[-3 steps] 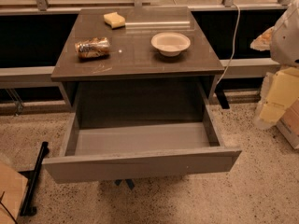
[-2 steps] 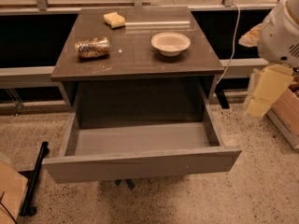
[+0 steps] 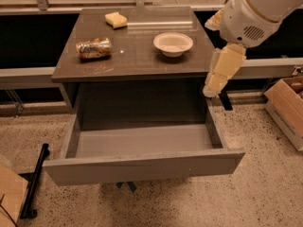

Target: Place orange can into top drawer

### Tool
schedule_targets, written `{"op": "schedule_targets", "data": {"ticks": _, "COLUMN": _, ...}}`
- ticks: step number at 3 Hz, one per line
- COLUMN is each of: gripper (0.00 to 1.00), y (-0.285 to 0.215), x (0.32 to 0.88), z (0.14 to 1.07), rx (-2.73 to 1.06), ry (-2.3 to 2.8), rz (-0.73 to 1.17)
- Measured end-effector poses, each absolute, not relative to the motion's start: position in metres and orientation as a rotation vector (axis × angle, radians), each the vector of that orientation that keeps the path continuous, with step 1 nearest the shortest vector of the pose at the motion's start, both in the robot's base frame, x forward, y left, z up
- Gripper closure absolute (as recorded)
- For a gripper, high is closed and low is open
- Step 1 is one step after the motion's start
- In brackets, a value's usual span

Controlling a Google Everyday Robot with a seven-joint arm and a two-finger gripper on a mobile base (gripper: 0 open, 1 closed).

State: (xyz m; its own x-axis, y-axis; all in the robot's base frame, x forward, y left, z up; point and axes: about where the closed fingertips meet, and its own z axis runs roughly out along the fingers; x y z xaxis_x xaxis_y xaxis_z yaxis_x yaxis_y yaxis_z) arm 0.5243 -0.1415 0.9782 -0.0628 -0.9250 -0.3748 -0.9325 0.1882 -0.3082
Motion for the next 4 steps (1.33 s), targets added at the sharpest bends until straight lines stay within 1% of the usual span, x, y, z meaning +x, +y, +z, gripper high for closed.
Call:
{"op": "schedule_targets", "data": {"ticks": 1, "gripper": 0.0, "y": -0.14, "x": 0.529, "z": 0.979, "rx": -1.73, "ry": 1.978, "rz": 0.025}}
{"op": "schedule_targets", "data": {"ticks": 2, "gripper": 0.0, "y": -0.129, "x": 0.538, "z": 0.968, "rx": -1.67, "ry": 1.988, "rz": 0.085}}
{"op": "schedule_targets", "data": {"ticks": 4, "gripper": 0.0, "y": -0.053, "x": 0.61, "z": 0.956, "rx": -1.61, "ry": 1.847, "rz": 0.222}}
